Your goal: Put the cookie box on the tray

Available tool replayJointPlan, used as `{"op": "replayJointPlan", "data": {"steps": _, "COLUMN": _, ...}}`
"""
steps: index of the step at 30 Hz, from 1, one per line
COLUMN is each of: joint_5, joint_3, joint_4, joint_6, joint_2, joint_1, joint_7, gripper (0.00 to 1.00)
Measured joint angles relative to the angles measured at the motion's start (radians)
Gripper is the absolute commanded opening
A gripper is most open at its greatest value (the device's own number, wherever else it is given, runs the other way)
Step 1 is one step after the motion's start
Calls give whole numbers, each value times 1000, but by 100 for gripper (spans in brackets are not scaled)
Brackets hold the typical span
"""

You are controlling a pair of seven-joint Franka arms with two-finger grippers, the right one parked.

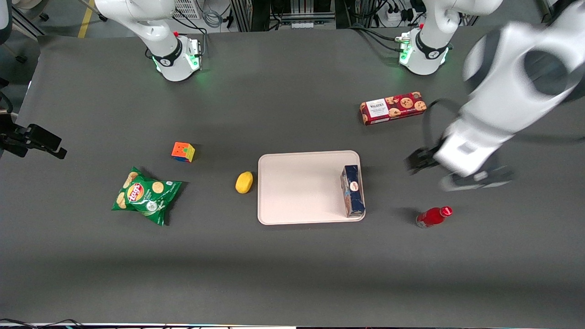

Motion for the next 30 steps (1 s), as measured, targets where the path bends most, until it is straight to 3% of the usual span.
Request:
{"op": "replayJointPlan", "data": {"steps": 7, "joint_5": 27, "joint_3": 33, "joint_4": 9, "joint_6": -119, "joint_2": -59, "joint_1": 20, "joint_7": 99, "gripper": 100}}
{"op": "replayJointPlan", "data": {"steps": 22, "joint_5": 32, "joint_3": 36, "joint_4": -25, "joint_6": -289, "joint_2": -174, "joint_1": 161, "joint_7": 412, "gripper": 100}}
{"op": "replayJointPlan", "data": {"steps": 30, "joint_5": 33, "joint_3": -63, "joint_4": -169, "joint_6": -236, "joint_2": -255, "joint_1": 348, "joint_7": 568, "gripper": 100}}
